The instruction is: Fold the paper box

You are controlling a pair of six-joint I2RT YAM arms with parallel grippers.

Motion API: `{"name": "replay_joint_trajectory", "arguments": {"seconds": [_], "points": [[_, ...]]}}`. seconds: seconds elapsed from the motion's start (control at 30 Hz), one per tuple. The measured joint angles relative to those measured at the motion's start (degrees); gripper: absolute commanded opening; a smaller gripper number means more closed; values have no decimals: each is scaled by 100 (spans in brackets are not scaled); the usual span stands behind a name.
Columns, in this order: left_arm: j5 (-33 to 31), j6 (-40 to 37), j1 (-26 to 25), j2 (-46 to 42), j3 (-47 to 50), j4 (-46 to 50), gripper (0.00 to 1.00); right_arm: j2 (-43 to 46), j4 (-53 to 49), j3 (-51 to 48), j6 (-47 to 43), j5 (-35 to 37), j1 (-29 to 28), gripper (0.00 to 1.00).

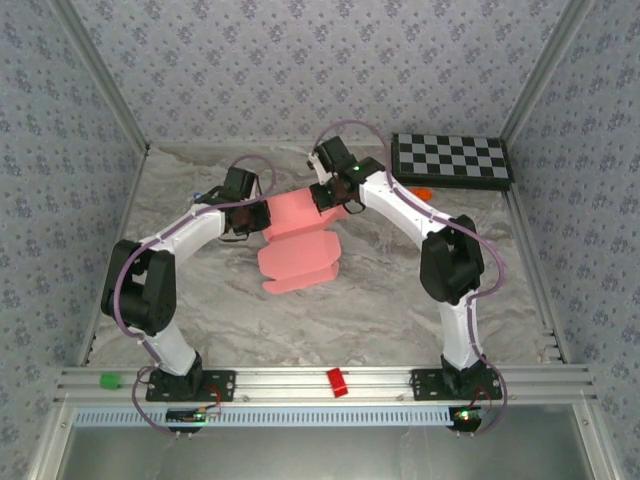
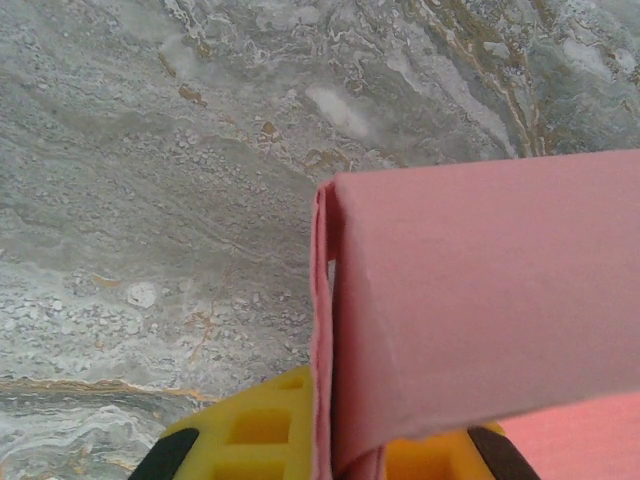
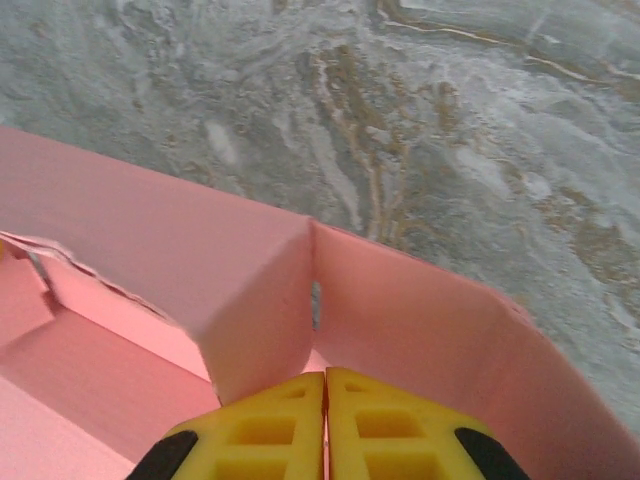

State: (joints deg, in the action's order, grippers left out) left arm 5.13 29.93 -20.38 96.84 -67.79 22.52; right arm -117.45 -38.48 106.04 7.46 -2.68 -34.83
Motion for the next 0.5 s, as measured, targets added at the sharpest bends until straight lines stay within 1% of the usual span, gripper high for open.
{"name": "replay_joint_trajectory", "arguments": {"seconds": [0.2,0.33,0.5], "points": [[107,160,0,0,0,-4,0,2,542,-243,278,-505,59,7],[107,232,0,0,0,-2,0,2,883,-459,474,-721,122,7],[109,271,0,0,0,-9,0,31,944,-535,520,-627,160,6]]}}
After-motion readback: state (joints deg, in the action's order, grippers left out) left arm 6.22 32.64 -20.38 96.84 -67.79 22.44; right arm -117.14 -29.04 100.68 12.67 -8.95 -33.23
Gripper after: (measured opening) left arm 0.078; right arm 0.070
